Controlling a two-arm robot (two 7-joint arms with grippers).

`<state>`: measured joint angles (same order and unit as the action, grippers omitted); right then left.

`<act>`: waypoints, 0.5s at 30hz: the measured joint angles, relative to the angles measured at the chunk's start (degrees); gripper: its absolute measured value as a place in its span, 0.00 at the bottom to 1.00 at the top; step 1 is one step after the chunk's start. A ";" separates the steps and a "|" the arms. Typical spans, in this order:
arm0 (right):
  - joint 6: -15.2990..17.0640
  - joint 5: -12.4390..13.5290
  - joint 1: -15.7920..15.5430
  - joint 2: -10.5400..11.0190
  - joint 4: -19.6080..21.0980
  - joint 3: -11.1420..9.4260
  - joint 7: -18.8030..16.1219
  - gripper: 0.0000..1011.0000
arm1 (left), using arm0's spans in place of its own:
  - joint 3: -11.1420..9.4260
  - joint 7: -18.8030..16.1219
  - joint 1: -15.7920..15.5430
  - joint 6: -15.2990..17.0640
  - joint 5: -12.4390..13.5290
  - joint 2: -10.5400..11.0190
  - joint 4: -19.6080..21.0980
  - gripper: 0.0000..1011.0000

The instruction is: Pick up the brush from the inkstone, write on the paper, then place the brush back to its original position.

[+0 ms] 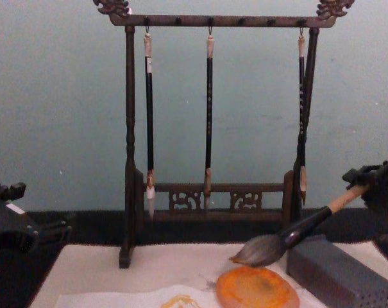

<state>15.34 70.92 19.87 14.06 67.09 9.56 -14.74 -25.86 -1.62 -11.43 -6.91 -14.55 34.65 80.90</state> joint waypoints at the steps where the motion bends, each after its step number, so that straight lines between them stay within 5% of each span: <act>1: -0.05 0.22 0.10 0.00 -0.30 0.12 0.12 0.16 | 0.00 0.00 0.00 0.00 0.00 0.00 0.00 0.99; 15: -1.16 1.50 2.15 0.28 -4.46 1.78 0.62 0.16 | 0.00 0.00 0.00 0.00 0.00 0.00 0.00 0.99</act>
<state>14.18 72.42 22.01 14.34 62.63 11.35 -14.12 -25.86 -1.62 -11.43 -6.91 -14.55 34.65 80.90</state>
